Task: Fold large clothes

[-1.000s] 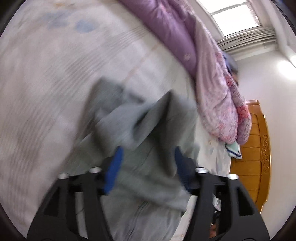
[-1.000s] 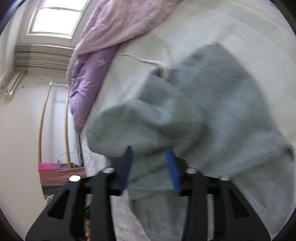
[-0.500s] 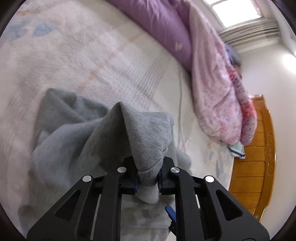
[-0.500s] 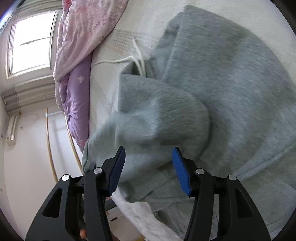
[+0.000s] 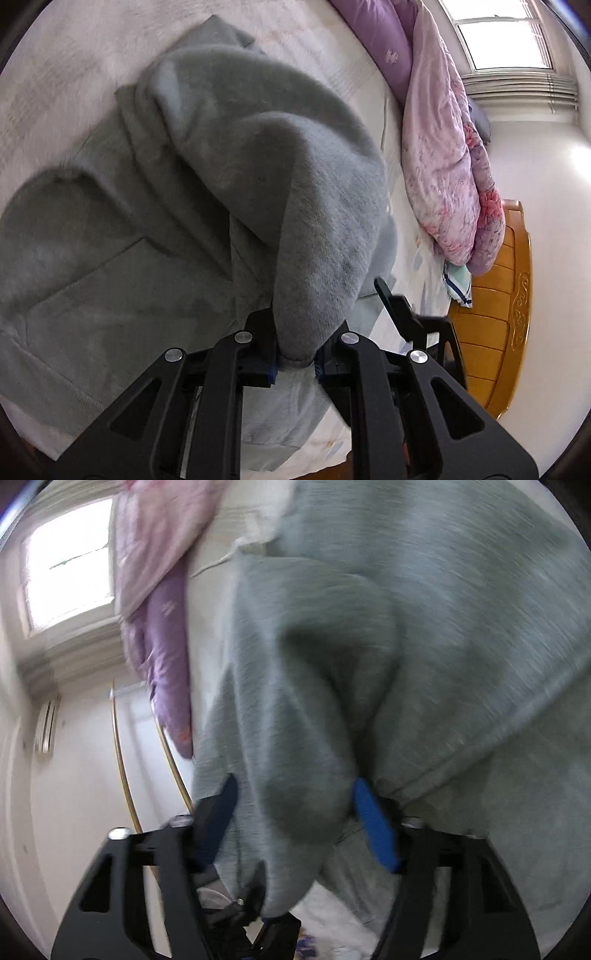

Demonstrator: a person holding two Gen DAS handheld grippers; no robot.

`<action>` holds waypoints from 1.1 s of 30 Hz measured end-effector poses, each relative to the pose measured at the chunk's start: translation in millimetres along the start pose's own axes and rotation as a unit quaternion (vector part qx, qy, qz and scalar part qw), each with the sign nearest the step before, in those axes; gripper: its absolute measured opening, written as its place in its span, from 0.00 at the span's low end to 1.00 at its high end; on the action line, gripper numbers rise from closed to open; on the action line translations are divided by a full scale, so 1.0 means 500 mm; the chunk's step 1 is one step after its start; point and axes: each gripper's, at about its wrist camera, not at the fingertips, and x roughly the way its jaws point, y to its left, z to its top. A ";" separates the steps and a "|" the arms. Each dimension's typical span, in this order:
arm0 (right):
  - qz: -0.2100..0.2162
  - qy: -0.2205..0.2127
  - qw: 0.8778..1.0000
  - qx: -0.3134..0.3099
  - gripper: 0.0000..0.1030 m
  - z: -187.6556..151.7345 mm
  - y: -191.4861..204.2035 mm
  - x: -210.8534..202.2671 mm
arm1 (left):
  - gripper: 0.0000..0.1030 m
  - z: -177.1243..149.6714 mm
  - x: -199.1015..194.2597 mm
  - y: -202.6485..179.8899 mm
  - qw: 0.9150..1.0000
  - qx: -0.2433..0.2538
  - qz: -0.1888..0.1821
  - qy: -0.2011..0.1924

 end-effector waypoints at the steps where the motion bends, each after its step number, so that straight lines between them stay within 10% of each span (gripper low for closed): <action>1: 0.003 0.002 1.000 -0.011 0.36 0.001 0.001 0.003 | 0.14 -0.007 0.002 0.005 1.000 0.001 -0.003 0.003; 12: -0.050 0.004 0.999 0.008 0.58 -0.025 -0.037 0.003 | 0.14 -0.050 0.016 0.026 0.997 -0.025 -0.060 0.035; 14: -0.016 0.014 1.000 0.018 0.47 -0.029 -0.050 0.021 | 0.13 -0.057 0.024 0.035 0.997 -0.030 -0.058 0.043; 16: -0.013 0.009 1.000 0.000 0.04 -0.022 -0.042 0.020 | 0.13 -0.067 0.032 0.041 0.997 -0.025 -0.047 0.049; 23: -0.079 -0.021 0.993 -0.080 0.04 -0.028 -0.022 -0.042 | 0.20 -0.099 0.065 0.056 0.997 -0.012 -0.015 0.072; 27: -0.130 -0.029 0.987 -0.095 0.04 -0.023 -0.059 -0.027 | 0.46 -0.118 0.096 0.094 0.996 -0.023 0.033 0.083; 33: -0.139 -0.022 0.983 -0.114 0.13 -0.033 -0.054 -0.043 | 0.52 -0.089 0.042 0.079 0.997 -0.028 -0.004 0.072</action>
